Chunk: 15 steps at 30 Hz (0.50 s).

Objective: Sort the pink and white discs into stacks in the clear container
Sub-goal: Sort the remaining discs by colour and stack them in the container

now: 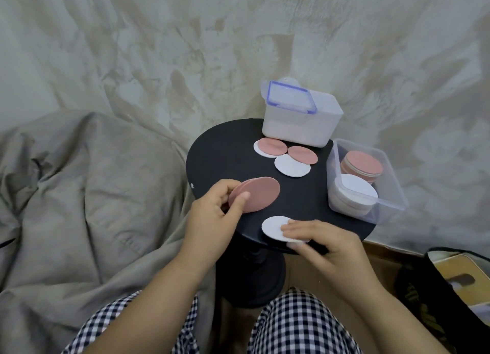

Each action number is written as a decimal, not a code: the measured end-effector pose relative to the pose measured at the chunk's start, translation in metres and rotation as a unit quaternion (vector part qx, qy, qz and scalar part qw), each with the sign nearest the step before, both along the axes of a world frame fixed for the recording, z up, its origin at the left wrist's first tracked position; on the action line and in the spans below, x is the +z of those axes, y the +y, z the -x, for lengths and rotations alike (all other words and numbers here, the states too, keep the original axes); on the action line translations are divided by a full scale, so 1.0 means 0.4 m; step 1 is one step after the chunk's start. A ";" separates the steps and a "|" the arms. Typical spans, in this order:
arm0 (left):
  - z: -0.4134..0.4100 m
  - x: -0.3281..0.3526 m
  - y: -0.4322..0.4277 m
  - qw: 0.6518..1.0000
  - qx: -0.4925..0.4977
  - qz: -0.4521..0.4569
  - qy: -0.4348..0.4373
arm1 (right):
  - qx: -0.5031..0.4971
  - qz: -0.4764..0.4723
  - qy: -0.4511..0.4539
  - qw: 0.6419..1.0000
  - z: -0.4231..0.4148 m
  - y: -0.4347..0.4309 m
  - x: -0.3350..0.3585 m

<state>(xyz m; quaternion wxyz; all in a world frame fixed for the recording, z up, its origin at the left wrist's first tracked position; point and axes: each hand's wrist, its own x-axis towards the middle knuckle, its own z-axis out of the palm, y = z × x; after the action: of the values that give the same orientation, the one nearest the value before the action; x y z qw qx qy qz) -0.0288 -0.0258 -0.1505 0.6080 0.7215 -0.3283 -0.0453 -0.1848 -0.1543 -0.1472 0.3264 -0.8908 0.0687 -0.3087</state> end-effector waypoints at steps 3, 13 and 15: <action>0.022 0.010 0.004 1.000 -0.023 0.018 0.009 | -0.058 -0.104 -0.029 0.992 -0.008 0.010 0.030; 0.086 0.040 -0.025 0.988 -0.135 0.061 0.047 | -0.152 -0.258 -0.131 0.945 -0.058 0.021 0.031; 0.080 0.041 -0.037 0.989 -0.133 0.056 0.038 | -0.141 -0.267 -0.132 0.944 -0.064 0.018 0.037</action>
<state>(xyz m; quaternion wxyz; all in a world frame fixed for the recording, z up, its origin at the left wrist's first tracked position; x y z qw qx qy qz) -0.0610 -0.0404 -0.1340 0.6482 0.6335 -0.4004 -0.1346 -0.1591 -0.1469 -0.1324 0.5116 -0.7037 0.2293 -0.4365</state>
